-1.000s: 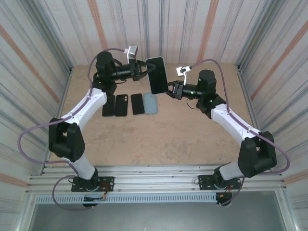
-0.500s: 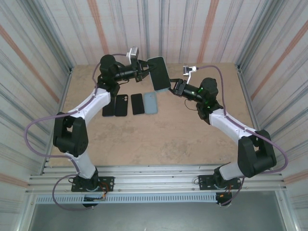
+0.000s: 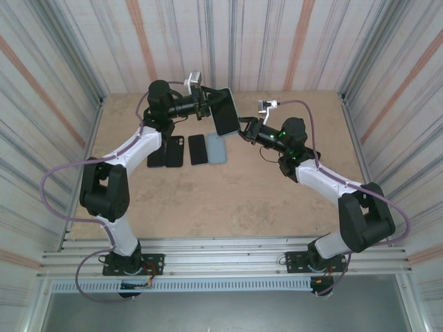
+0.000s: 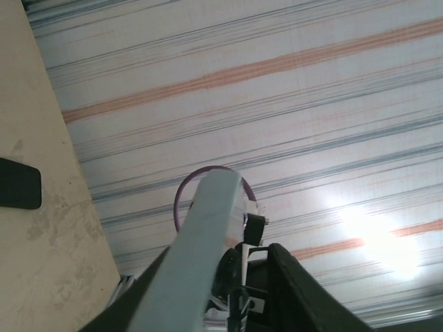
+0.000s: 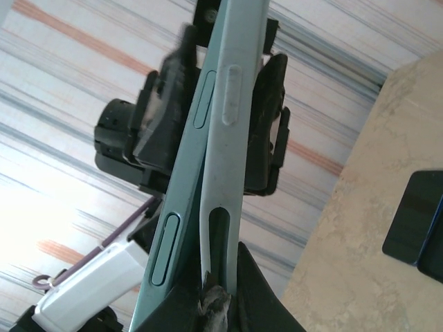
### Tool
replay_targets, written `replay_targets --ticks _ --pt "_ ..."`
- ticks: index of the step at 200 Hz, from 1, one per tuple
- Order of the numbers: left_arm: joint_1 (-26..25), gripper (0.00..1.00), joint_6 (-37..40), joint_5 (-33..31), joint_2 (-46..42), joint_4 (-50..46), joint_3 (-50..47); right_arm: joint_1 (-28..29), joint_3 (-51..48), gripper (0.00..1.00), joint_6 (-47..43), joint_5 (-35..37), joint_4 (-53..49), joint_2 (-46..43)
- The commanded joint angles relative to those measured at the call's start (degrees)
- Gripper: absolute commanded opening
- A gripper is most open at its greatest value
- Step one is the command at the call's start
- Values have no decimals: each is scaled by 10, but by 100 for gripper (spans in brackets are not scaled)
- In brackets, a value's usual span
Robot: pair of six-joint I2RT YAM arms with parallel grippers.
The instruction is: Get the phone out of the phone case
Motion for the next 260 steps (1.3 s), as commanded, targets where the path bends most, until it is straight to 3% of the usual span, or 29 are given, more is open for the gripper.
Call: replay_targets --ticks 1,23,73,121,180,260 --pt "5 44 23 -4 -9 -29 -1 3 -3 1 15 22 43 1" --pt "14 57 68 -15 -29 -97 -5 4 -10 1 20 46 46 3" --pt "28 62 117 -98 -98 -205 -64 6 -13 0 51 91 67 28" --pt "3 62 39 -163 -170 -210 -138 9 1 0 66 133 91 59" --pt "-74 62 -53 -283 -256 -270 -191 25 0 0 63 191 105 71" --pt "-123 54 -125 -326 -234 -182 -202 47 -20 0 54 211 115 56"
